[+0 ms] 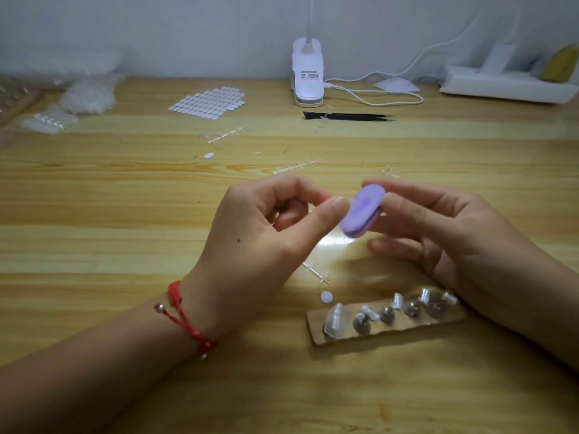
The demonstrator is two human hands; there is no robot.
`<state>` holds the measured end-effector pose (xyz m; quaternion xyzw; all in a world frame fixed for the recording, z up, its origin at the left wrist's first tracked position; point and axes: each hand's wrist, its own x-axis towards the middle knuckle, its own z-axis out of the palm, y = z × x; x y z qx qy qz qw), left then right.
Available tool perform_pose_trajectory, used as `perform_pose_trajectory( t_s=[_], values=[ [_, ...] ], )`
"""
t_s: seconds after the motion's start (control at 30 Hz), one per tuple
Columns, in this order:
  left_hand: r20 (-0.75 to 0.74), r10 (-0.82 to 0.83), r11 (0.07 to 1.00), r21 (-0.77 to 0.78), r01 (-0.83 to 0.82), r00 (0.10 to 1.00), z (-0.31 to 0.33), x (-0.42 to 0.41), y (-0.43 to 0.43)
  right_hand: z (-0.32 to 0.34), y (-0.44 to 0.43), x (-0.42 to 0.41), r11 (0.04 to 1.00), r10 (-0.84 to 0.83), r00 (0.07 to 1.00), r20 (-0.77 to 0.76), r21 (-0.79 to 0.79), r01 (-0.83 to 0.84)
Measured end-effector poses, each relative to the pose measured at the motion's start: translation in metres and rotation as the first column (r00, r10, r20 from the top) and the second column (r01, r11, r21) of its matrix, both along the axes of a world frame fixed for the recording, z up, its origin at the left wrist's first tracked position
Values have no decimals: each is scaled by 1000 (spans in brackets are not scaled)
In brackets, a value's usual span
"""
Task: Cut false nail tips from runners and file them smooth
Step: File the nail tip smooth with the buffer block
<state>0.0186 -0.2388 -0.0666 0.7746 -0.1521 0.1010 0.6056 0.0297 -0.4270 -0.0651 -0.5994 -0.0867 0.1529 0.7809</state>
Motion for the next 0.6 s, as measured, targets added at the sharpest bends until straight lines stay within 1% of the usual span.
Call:
perform_pose_trajectory(
  t_s=[0.07,0.1,0.17,0.23,0.33,0.37,0.47,0.5,0.6],
  values=[
    [-9,-21,1000,10,21,1000,-1,1,0,0,2,-3,996,37,999,38,-79,-34],
    [-24,-41,999,18,41,999,-1,1,0,0,2,-3,996,33,999,39,-80,-30],
    [-41,-59,998,21,60,997,-1,1,0,-1,1,0,1000,-11,1000,7,-8,11],
    [-35,-49,999,-4,49,998,0,1,0,0,1,0,1000,-27,1000,2,12,27],
    [-27,-40,999,-8,40,999,0,2,1,0,3,-4,994,36,998,49,-102,-31],
    [-29,-49,999,7,49,998,-1,2,0,0,3,-4,994,39,998,52,-103,-33],
    [-23,-56,998,29,56,998,-1,1,0,0,1,0,1000,-27,1000,6,13,27],
    [-19,-49,999,19,50,999,-1,1,0,0,1,-1,1000,-30,999,11,5,30],
    [-13,-43,999,14,43,999,0,1,0,0,3,-4,991,46,997,69,-129,-37]
  ],
)
